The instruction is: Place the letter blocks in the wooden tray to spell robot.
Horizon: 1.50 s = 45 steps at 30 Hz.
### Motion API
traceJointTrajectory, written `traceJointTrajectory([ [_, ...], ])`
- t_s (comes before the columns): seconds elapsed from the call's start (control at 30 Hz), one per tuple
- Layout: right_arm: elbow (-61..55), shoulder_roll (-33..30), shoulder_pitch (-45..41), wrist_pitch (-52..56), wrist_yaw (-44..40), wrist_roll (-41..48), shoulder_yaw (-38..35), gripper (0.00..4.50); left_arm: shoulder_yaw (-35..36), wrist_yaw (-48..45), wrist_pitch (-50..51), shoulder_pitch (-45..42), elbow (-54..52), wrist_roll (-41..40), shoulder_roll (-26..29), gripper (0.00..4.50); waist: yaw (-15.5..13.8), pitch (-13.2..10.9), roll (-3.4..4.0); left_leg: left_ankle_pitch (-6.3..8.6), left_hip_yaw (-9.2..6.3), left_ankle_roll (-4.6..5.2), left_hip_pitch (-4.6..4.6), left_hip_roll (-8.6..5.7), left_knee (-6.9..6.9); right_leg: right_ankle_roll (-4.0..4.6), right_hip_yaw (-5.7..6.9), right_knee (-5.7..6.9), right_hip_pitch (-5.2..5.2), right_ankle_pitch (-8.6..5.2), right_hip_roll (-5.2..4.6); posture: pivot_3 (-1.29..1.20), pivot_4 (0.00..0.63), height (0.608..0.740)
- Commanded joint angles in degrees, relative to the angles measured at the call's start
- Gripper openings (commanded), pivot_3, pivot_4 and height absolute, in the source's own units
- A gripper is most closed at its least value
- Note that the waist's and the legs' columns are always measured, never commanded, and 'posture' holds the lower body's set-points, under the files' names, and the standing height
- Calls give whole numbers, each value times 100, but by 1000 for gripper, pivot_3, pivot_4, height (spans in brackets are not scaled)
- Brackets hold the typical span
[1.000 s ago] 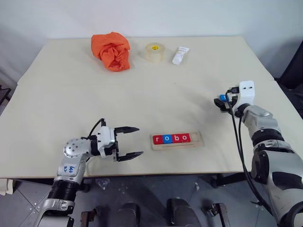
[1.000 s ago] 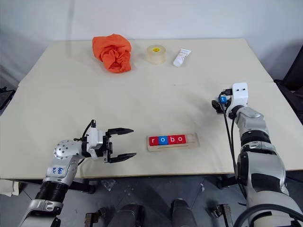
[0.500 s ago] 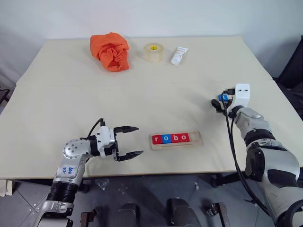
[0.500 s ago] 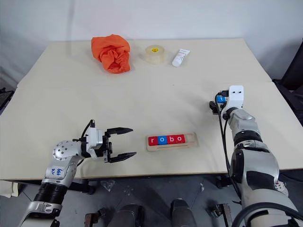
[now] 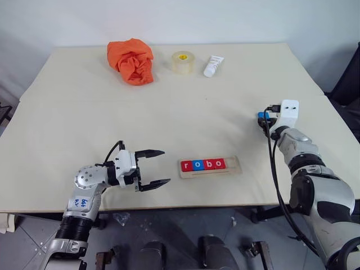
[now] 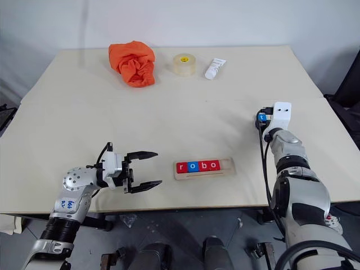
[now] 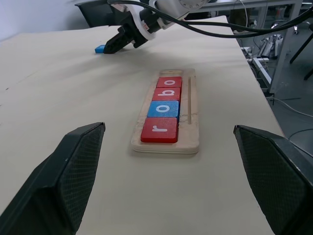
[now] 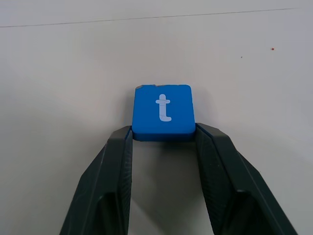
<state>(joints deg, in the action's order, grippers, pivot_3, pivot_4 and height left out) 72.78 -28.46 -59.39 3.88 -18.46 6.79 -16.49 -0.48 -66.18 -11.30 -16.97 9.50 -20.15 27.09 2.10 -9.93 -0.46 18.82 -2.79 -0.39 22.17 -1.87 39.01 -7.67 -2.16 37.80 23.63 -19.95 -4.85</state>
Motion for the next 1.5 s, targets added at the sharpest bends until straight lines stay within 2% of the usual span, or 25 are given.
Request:
traceJointTrajectory([
  [0.03,-606,-59,291,54,-308,137,-8,1463,60,20,-74,83,-238,-93,23,4500,-3,0,0,0,0,0,0,0,0,0,0,0,0,0,0,0,150,740],
  [0.1,-1207,-21,592,249,-444,223,20,1463,61,2,-61,101,-244,-109,32,4500,-3,0,0,0,0,0,0,0,-1,0,0,0,0,0,-1,0,150,740],
  [0.2,-3926,95,1975,1342,-567,617,80,1463,36,-84,-18,117,-219,-146,49,4500,-52,3,5,0,-9,0,3,2,-2,0,5,3,0,0,-1,0,150,740],
  [0.37,-7207,185,3698,2939,-252,1118,-13,1463,23,-219,-16,24,-61,-178,56,4500,-61,7,13,2,-31,-2,15,1,-2,0,7,6,0,0,-4,0,150,740],
  [0.6,-9789,462,5277,4221,308,1676,-432,1463,-58,-444,-46,-236,254,-171,-19,4500,-60,7,13,1,-28,-2,4,-3,-1,0,5,0,-4,0,-2,0,150,740],
  [0.8,-10701,840,6003,4610,662,1938,-654,1463,-91,-603,-86,-396,457,-156,-85,4500,-66,7,13,0,-28,-1,3,-3,-3,1,-1,2,-5,0,1,0,150,740],
  [0.97,-10777,950,6276,4521,682,1958,-573,1463,-103,-690,-106,-501,569,-125,-151,4500,-64,7,13,0,-28,0,2,-5,-3,1,-2,2,-5,0,2,0,150,740],
  [1.0,-10767,953,6292,4499,682,1961,-562,2199,-100,-704,-110,-513,585,-121,-157,4500,-63,7,13,0,-28,0,2,-5,-3,1,-1,2,-5,0,3,0,150,740],
  [1.23,-10547,846,6622,4019,355,1904,-474,4467,-74,-765,-155,-612,703,-114,-157,4500,-64,7,13,0,-27,0,1,-4,-5,1,0,2,-5,0,6,0,150,740],
  [1.3,-10390,671,6702,3803,153,1824,-481,4467,-67,-765,-158,-616,707,-115,-152,4500,-64,7,13,0,-26,1,0,-5,-4,0,1,2,-6,0,6,0,150,740],
  [1.5,-9508,-653,6791,2920,-1144,1486,-431,4467,-75,-741,-160,-642,723,-105,-175,4500,-69,7,12,-2,-20,9,-3,-14,-4,0,6,-1,-12,0,15,0,150,740],
])
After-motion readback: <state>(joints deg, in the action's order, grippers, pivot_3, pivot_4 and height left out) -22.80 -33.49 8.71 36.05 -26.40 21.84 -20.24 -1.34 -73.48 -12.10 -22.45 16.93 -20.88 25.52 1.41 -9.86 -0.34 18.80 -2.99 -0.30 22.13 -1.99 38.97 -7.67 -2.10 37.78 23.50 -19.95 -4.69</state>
